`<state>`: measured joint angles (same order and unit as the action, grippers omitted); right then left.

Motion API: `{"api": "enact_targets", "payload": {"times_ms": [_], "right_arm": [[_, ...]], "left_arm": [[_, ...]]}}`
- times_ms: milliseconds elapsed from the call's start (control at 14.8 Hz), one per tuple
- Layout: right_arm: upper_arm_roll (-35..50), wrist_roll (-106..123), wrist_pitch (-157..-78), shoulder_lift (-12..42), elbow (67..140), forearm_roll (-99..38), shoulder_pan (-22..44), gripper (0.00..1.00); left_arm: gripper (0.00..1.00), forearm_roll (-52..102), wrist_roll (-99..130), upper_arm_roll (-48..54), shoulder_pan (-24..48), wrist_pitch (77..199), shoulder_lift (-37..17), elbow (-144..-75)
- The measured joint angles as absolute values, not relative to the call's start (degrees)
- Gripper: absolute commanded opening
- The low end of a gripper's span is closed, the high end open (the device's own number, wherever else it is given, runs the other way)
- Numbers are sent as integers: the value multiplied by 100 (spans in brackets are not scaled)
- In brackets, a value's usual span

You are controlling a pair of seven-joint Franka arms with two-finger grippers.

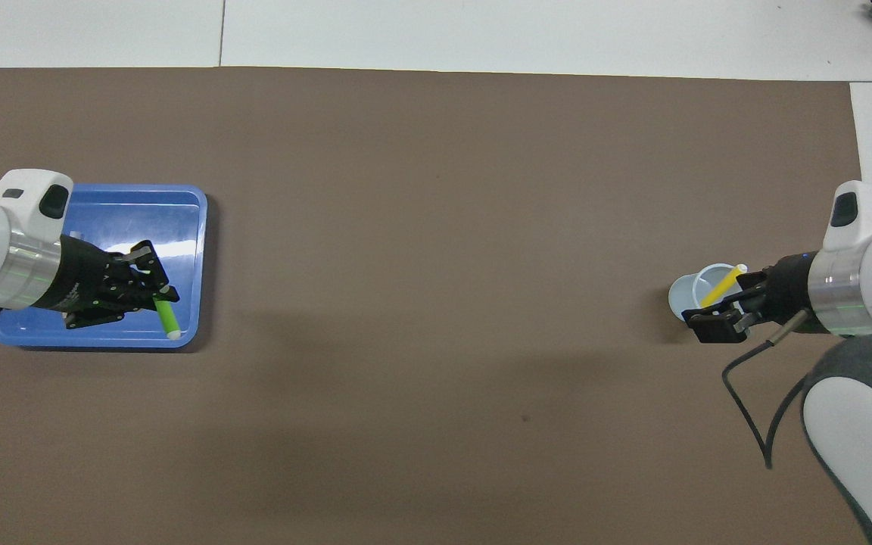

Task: Right arm passes pens to left for tray arrangement
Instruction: 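Lower the green pen into the tray while the right gripper reaches the cup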

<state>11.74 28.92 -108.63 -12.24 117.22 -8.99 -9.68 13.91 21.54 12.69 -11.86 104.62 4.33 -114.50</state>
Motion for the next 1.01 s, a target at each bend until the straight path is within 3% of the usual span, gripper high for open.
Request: {"api": "enact_targets", "payload": {"times_ms": [541, 1014], "right_arm": [[1165, 2879, -11682, -1036, 12086, -491, -1511, 85], [1170, 2219, -12329, -453, 12136, 28, -1536, 84]], "left_arm": [[0, 126, -1060, 1270, -1989, 11837, -678, -11447], [0, -36, -1347, 1402, -1936, 12849, -1637, -11411]]}}
